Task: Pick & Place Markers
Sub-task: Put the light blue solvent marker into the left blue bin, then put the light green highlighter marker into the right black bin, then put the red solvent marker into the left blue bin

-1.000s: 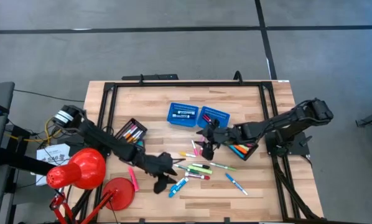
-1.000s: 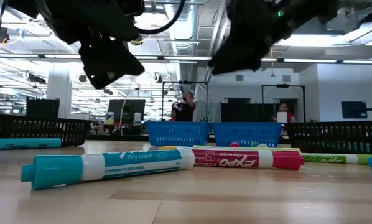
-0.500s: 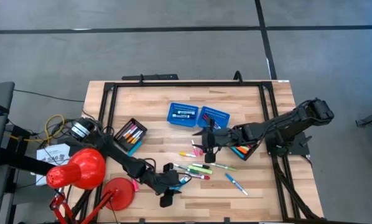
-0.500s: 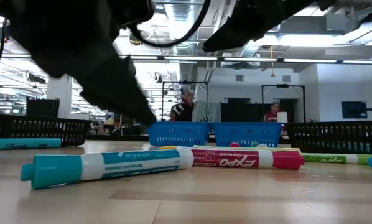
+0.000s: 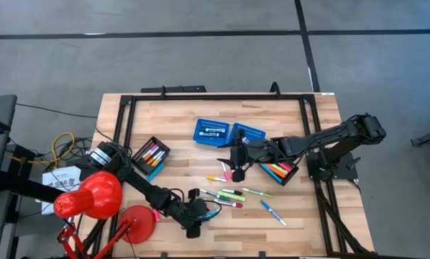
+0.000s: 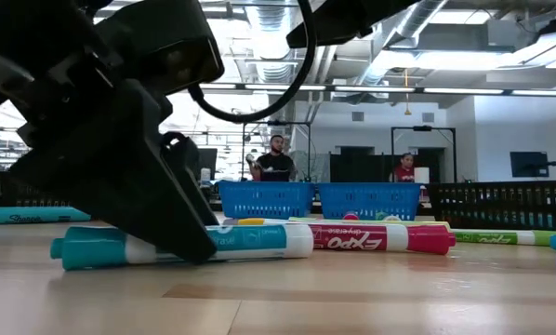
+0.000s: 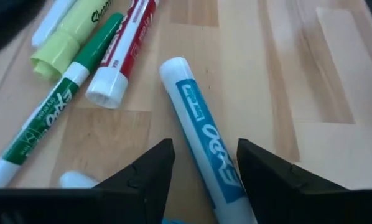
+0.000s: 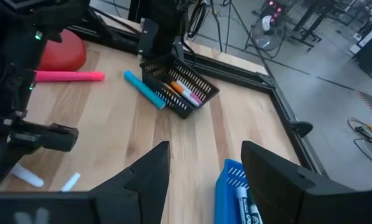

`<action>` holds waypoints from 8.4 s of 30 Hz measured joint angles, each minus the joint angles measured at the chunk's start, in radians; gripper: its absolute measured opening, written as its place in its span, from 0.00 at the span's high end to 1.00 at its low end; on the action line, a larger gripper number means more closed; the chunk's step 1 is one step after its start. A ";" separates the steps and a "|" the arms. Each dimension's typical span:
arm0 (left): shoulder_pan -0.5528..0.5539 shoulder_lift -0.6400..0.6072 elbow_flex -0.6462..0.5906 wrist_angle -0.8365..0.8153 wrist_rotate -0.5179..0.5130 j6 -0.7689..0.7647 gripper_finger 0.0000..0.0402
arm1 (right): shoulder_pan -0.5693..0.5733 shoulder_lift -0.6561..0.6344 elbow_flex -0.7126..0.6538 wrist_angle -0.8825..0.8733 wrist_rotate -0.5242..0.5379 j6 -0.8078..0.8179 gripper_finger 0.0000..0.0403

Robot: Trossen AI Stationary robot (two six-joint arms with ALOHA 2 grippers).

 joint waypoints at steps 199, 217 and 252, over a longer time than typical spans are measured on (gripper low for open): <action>0.421 -0.285 -0.260 0.558 0.830 0.392 0.59 | 0.438 0.226 -0.013 -0.169 0.050 0.769 0.58; 0.260 -0.285 -0.330 0.557 0.826 0.321 0.59 | 0.571 0.676 0.177 0.227 0.023 0.551 0.56; 0.260 -0.285 -0.330 0.558 0.808 0.305 0.59 | 0.581 0.680 0.175 0.226 0.030 0.474 0.57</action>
